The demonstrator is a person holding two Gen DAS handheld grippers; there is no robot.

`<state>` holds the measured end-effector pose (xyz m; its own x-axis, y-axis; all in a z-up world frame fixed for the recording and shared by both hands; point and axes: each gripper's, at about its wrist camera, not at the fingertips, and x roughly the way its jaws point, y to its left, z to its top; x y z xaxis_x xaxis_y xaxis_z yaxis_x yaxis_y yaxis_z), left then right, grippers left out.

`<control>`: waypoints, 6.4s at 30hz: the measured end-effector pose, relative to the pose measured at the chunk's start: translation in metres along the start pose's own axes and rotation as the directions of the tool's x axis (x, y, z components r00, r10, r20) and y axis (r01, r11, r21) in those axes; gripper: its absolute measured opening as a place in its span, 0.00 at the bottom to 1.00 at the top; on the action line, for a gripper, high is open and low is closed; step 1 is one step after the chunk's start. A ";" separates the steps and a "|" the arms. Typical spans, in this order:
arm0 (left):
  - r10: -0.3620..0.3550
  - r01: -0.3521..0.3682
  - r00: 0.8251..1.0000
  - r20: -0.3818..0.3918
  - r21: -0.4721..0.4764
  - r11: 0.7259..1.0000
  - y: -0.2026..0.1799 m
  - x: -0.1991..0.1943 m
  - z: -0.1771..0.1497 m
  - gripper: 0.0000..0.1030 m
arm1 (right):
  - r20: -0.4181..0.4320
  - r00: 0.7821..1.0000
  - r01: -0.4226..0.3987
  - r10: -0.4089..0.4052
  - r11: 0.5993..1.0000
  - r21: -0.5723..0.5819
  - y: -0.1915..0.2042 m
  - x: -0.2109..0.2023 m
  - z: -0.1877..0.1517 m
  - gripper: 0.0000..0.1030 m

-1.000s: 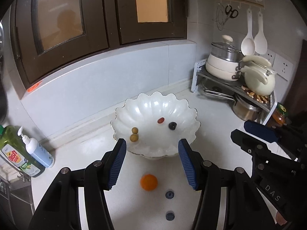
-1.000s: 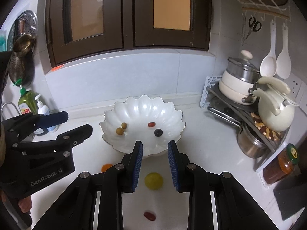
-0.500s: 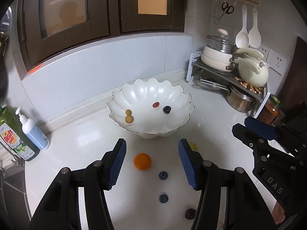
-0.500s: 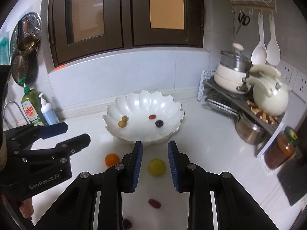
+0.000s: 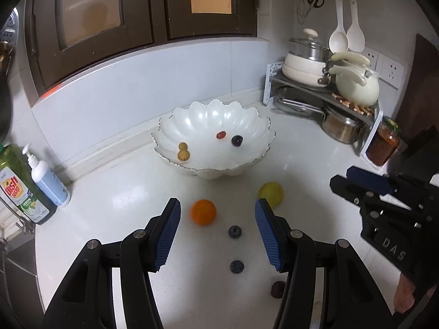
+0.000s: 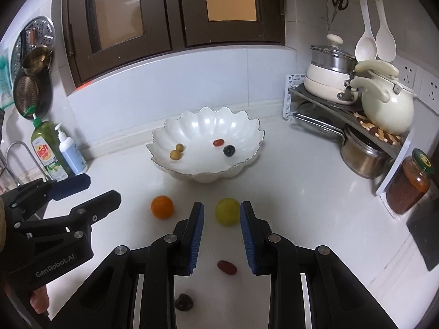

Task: Organize fruits
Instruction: 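Withdraw both open tools from the bowl back toward the remaining fruits, then lower both tools toward a blueberry and a dark red jujube, then grasp the blueberry with the left tool while the right tool grasps the dark red jujube, then carry both held fruits up and over the white scalloped bowl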

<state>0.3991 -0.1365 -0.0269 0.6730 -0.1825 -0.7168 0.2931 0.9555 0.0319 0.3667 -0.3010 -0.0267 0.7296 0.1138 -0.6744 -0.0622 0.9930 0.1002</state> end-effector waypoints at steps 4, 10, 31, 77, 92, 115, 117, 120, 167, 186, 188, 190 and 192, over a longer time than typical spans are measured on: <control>-0.005 0.005 1.000 -0.024 -0.004 1.000 0.001 0.005 -0.012 0.54 | -0.007 1.000 0.015 -0.015 1.000 -0.007 0.002 0.002 -0.007 0.28; 0.006 -0.006 0.999 -0.037 0.008 1.000 0.003 0.006 -0.028 0.54 | -0.053 0.999 -0.011 0.011 1.000 -0.006 0.005 0.008 -0.020 0.28; -0.039 0.035 0.986 -0.164 -0.030 0.999 0.002 0.028 -0.077 0.54 | -0.185 0.982 -0.039 0.036 0.999 -0.009 0.004 0.032 -0.062 0.28; -0.122 0.115 0.954 -0.274 -0.043 0.992 -0.010 0.099 -0.097 0.46 | -0.317 0.947 -0.072 0.061 0.997 -0.022 -0.008 0.101 -0.083 0.28; -0.133 0.123 0.945 -0.300 -0.051 0.991 -0.014 0.113 -0.098 0.37 | -0.308 0.949 -0.081 0.064 0.996 -0.043 -0.011 0.110 -0.081 0.28; -0.134 0.118 0.948 -0.288 -0.072 0.990 -0.011 0.109 -0.095 0.22 | -0.294 0.955 -0.066 0.041 0.995 -0.074 -0.009 0.108 -0.081 0.17; -0.136 0.119 0.947 -0.290 -0.074 0.990 -0.011 0.108 -0.096 0.22 | -0.298 0.953 -0.069 0.044 0.995 -0.073 -0.010 0.109 -0.082 0.17; -0.134 0.117 0.949 -0.286 -0.077 0.990 -0.010 0.106 -0.097 0.22 | -0.302 0.952 -0.070 0.044 0.995 -0.077 -0.009 0.109 -0.082 0.18; -0.082 0.068 0.982 -0.170 -0.086 0.994 0.001 0.072 -0.064 0.22 | -0.220 0.972 -0.099 0.084 0.993 -0.058 -0.001 0.086 -0.055 0.22; -0.004 0.004 1.000 0.004 -0.073 0.997 0.018 0.037 -0.012 0.22 | -0.032 0.994 -0.102 0.100 0.993 -0.066 0.011 0.057 -0.004 0.22; -0.001 0.003 1.000 0.022 -0.071 0.997 0.019 0.034 -0.005 0.22 | -0.013 0.995 -0.103 0.103 0.992 -0.066 0.012 0.054 0.002 0.22; -0.002 0.005 0.999 0.039 -0.068 0.998 0.021 0.032 0.001 0.22 | 0.009 0.994 -0.104 0.105 0.992 -0.068 0.013 0.051 0.009 0.22; 0.001 0.003 0.998 0.056 -0.068 0.998 0.021 0.029 0.009 0.22 | 0.028 0.994 -0.101 0.103 0.992 -0.069 0.014 0.049 0.016 0.22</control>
<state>0.4313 -0.1238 -0.0405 0.7102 -0.1943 -0.6767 0.2484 0.9685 -0.0175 0.4124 -0.2821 -0.0470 0.7382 0.2146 -0.6395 -0.1827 0.9762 0.1167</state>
